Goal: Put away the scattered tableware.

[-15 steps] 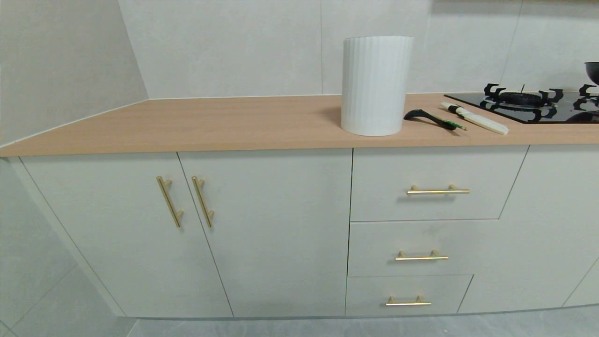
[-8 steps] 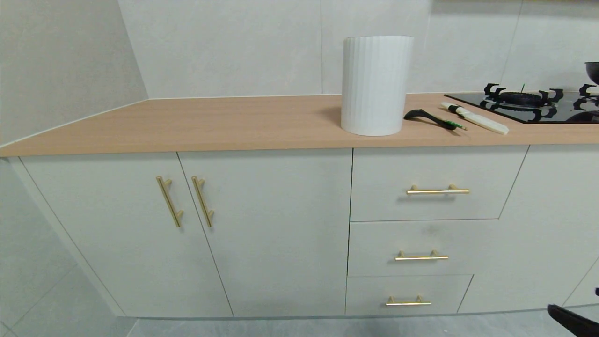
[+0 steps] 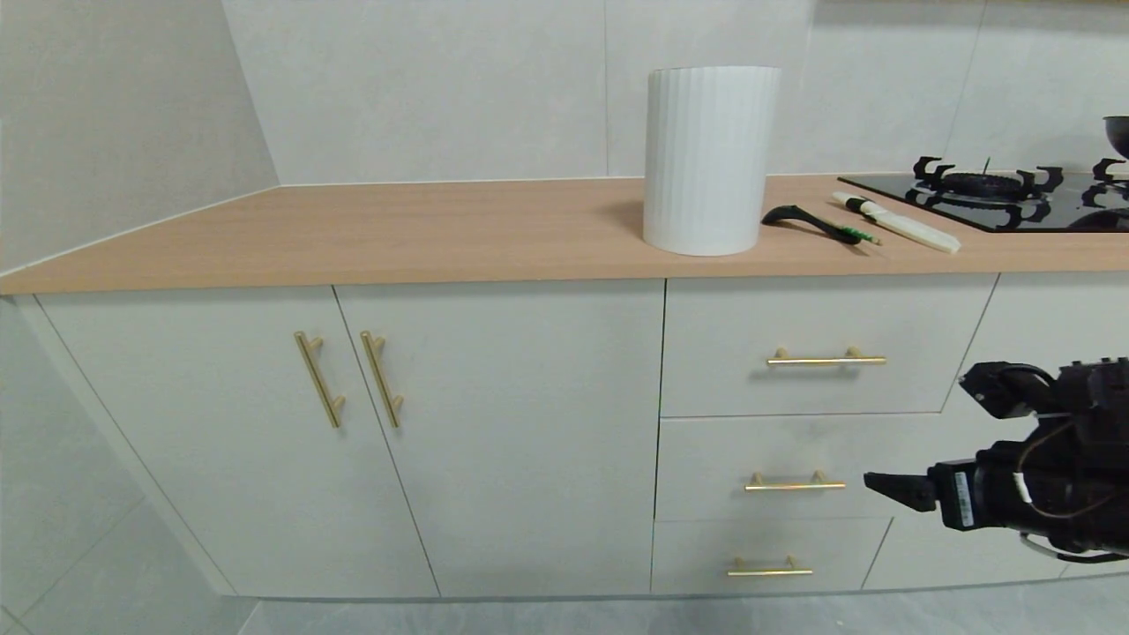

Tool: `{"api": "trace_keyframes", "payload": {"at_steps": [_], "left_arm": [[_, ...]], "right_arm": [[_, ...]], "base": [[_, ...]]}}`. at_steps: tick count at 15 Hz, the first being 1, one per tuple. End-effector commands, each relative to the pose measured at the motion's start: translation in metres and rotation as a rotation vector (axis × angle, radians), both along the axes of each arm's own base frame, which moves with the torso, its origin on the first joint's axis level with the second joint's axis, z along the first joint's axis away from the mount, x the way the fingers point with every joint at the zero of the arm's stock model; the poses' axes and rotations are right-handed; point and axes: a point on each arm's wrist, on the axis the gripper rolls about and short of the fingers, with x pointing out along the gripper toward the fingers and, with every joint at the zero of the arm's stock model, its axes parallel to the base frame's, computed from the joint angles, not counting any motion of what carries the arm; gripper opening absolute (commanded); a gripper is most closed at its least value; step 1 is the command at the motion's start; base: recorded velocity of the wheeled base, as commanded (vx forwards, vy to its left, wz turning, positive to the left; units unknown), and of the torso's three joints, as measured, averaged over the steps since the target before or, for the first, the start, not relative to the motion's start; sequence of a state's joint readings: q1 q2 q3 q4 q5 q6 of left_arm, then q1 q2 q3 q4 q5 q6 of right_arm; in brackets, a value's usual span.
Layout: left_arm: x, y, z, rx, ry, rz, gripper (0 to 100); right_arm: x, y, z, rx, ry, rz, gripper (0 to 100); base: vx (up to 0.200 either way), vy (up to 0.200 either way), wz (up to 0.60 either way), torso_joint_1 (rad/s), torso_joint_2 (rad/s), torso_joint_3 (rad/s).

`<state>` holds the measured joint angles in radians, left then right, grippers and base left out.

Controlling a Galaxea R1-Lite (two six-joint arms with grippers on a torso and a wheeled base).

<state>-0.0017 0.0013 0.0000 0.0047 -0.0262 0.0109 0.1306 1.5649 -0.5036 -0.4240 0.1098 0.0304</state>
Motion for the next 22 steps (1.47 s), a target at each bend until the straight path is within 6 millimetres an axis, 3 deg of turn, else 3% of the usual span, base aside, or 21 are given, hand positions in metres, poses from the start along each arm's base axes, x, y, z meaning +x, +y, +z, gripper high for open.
{"api": "trace_keyframes", "payload": {"at_steps": [1, 3, 11, 16, 22], "left_arm": [[0.0, 0.0, 0.0, 0.0, 0.0, 0.002, 100], [0.0, 0.0, 0.0, 0.0, 0.0, 0.0, 100], [0.0, 0.0, 0.0, 0.0, 0.0, 0.0, 100], [0.0, 0.0, 0.0, 0.0, 0.0, 0.0, 100], [0.0, 0.0, 0.0, 0.0, 0.0, 0.0, 100]], "right_arm": [[0.043, 0.003, -0.051, -0.015, 0.101, -0.01, 100], [0.068, 0.005, -0.07, -0.023, 0.079, -0.01, 100], [0.123, 0.009, -0.123, -0.044, 0.084, -0.039, 100], [0.133, 0.012, -0.128, -0.066, 0.066, -0.068, 100], [0.15, 0.023, -0.152, -0.101, 0.057, -0.123, 100]], "base": [[0.0, 0.0, 0.0, 0.0, 0.0, 0.0], [0.0, 0.0, 0.0, 0.0, 0.0, 0.0], [0.0, 0.0, 0.0, 0.0, 0.0, 0.0], [0.0, 0.0, 0.0, 0.0, 0.0, 0.0], [0.0, 0.0, 0.0, 0.0, 0.0, 0.0]]}}
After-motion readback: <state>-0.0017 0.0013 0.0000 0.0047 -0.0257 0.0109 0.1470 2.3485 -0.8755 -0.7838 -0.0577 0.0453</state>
